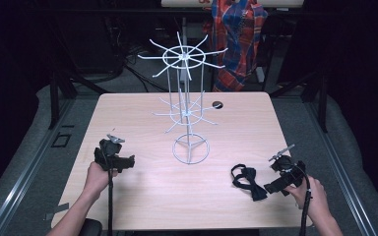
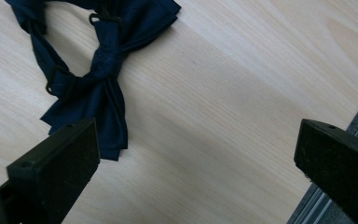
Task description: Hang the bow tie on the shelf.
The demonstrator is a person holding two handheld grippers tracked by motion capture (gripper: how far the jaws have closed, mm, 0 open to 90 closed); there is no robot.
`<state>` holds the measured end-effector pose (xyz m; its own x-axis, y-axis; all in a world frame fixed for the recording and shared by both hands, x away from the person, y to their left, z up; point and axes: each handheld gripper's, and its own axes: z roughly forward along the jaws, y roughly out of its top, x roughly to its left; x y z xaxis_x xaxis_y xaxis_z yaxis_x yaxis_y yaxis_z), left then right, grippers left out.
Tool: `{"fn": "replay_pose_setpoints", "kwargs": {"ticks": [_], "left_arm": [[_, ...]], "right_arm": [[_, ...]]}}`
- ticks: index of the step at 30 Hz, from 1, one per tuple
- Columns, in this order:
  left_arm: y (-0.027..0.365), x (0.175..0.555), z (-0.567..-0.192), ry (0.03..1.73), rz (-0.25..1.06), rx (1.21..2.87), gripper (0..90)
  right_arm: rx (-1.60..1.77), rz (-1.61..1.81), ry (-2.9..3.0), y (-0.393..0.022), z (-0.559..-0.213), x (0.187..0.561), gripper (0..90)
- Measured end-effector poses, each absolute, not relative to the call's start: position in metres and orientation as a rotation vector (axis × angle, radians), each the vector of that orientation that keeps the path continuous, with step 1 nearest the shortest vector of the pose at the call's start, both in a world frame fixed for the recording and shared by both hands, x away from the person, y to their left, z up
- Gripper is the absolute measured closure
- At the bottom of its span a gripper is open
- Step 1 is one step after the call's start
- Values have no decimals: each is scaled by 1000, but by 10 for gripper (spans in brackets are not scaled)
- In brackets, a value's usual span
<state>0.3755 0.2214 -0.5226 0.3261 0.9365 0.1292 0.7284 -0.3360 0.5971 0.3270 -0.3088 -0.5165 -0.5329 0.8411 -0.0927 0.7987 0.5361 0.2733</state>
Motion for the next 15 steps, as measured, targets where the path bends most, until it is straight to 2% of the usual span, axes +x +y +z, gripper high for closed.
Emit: {"fn": "replay_pose_setpoints", "kwargs": {"ticks": [15], "left_arm": [[221, 376, -523, 1466, 646, 2167, 155]], "right_arm": [[1352, 311, 2614, -301, -520, 328, 0]]}}
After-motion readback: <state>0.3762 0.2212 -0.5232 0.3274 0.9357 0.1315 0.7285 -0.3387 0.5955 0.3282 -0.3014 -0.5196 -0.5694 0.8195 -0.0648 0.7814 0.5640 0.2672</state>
